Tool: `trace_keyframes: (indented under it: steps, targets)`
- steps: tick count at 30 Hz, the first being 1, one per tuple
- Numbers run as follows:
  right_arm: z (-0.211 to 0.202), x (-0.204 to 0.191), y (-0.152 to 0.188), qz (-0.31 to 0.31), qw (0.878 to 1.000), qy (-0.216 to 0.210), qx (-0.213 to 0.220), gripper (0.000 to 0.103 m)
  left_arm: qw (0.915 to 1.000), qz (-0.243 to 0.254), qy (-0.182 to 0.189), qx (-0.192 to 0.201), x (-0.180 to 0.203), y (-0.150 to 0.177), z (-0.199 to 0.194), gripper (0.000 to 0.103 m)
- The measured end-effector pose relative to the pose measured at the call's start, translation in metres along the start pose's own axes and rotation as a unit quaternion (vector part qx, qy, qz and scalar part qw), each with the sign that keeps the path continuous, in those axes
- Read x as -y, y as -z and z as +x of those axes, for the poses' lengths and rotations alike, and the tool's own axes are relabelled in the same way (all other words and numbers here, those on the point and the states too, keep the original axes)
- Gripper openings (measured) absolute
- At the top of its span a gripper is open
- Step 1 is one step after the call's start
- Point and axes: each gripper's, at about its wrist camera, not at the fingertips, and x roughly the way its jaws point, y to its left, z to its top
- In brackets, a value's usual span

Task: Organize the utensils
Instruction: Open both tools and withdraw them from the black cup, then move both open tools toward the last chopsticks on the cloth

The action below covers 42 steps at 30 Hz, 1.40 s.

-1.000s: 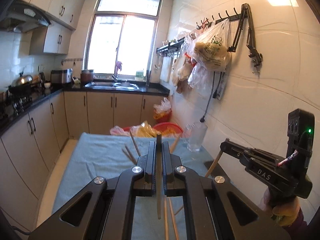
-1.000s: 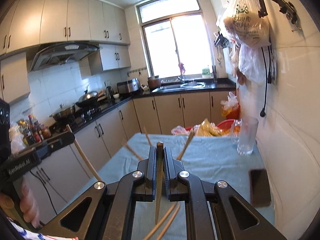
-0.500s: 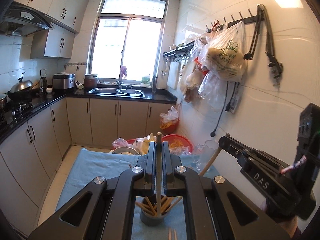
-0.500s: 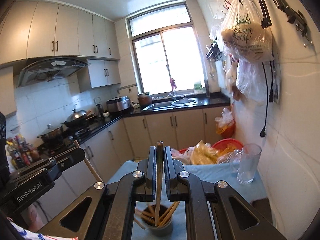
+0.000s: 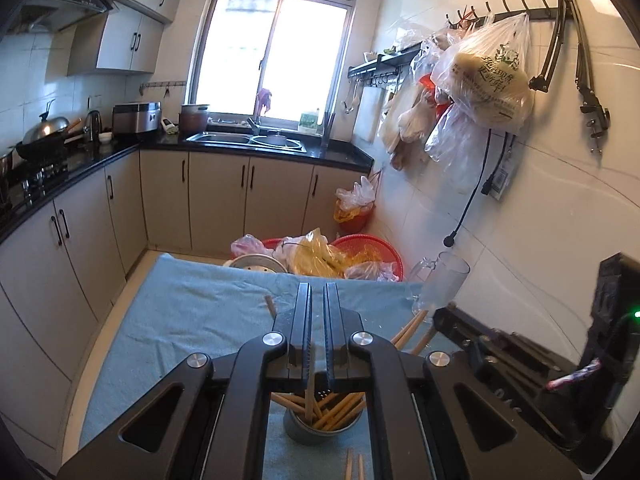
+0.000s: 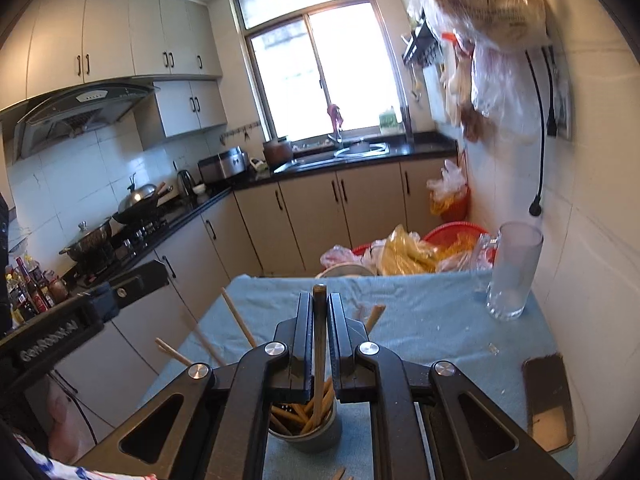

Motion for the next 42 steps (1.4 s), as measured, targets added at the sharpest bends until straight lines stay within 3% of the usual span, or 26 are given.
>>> trace_keyframes:
  steps: [3, 6, 7, 8, 9, 13, 21, 33, 42]
  targets:
    - [0.006, 0.004, 0.002, 0.009, 1.000, -0.002, -0.006, 0.008, 1.0000, 0.003, 0.002, 0.002, 0.001, 0.002, -0.006, 0.011]
    - [0.009, 0.008, 0.003, 0.021, 1.000, -0.006, -0.008, 0.011, 1.0000, 0.001, 0.000, 0.010, 0.002, 0.004, -0.019, 0.037]
    - [0.008, 0.009, 0.003, 0.026, 1.000, -0.006, -0.006, 0.020, 0.9999, 0.000, -0.004, 0.016, 0.002, 0.006, -0.024, 0.042]
    - [0.006, 0.010, 0.003, 0.029, 1.000, -0.007, -0.005, 0.029, 0.9998, 0.001, -0.007, 0.021, 0.003, 0.006, -0.028, 0.043]
    - [0.004, 0.011, 0.003, 0.033, 0.999, -0.009, -0.002, 0.032, 0.9996, 0.004, -0.009, 0.028, 0.004, 0.008, -0.036, 0.045]
    - [-0.007, 0.014, 0.002, 0.036, 0.999, -0.006, 0.005, 0.033, 0.9990, 0.010, -0.013, 0.043, 0.004, 0.015, -0.060, 0.053]
    - [-0.041, 0.021, 0.015, 0.047, 0.999, 0.002, 0.013, 0.049, 0.9978, 0.010, -0.039, 0.052, -0.005, 0.042, -0.104, 0.067]
    - [-0.077, 0.047, 0.074, 0.093, 0.995, 0.038, -0.017, 0.059, 0.9961, 0.008, -0.087, -0.009, -0.014, 0.109, -0.126, 0.068]
    - [-0.083, 0.056, 0.136, 0.130, 0.988, 0.054, -0.066, 0.063, 0.9850, 0.006, -0.164, -0.053, -0.031, 0.156, -0.126, 0.069]
